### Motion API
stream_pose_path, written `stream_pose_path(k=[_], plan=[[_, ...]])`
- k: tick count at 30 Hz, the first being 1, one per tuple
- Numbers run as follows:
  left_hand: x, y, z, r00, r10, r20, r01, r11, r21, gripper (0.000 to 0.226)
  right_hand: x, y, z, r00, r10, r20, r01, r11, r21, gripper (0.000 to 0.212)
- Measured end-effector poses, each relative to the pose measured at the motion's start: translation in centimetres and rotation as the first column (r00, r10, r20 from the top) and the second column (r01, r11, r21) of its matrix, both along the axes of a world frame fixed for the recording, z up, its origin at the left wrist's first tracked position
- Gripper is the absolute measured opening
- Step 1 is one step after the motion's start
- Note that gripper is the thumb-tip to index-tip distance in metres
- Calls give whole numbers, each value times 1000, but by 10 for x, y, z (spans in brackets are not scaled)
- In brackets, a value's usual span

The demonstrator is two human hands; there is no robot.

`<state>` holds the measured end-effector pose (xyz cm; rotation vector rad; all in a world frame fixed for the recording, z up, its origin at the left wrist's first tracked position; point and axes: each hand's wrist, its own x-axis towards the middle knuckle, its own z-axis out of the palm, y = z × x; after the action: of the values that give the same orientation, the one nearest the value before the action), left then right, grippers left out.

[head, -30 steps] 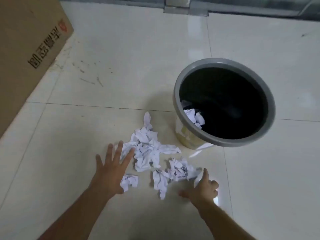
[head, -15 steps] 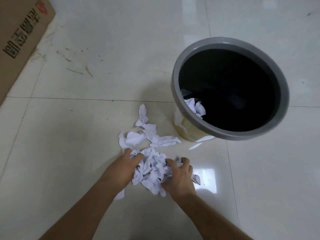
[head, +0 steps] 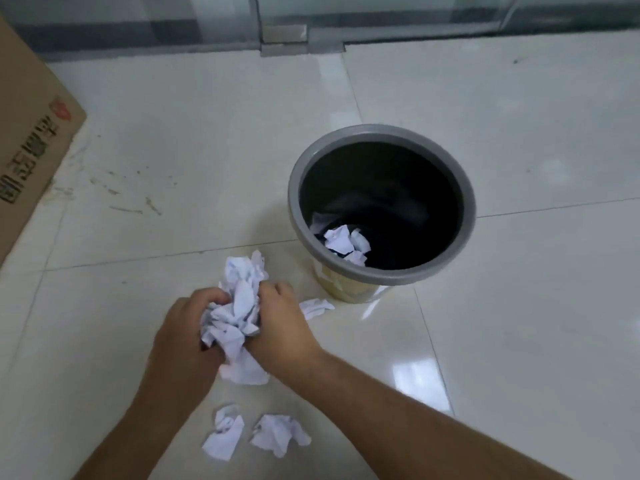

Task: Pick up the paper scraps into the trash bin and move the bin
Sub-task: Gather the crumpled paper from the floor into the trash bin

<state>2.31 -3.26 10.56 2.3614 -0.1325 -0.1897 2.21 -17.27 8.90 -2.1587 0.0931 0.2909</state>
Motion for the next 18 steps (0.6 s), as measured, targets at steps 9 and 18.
stream_pose_path(k=[9, 18], plan=[[75, -73, 145, 912, -40, 407, 90, 990, -104, 43, 76, -60, 163, 925, -114, 363, 100, 993, 57, 52], [96, -197, 105, 948, -206, 243, 232, 969, -81, 41, 73, -198, 134, 925, -265, 272, 332, 912, -241, 32]])
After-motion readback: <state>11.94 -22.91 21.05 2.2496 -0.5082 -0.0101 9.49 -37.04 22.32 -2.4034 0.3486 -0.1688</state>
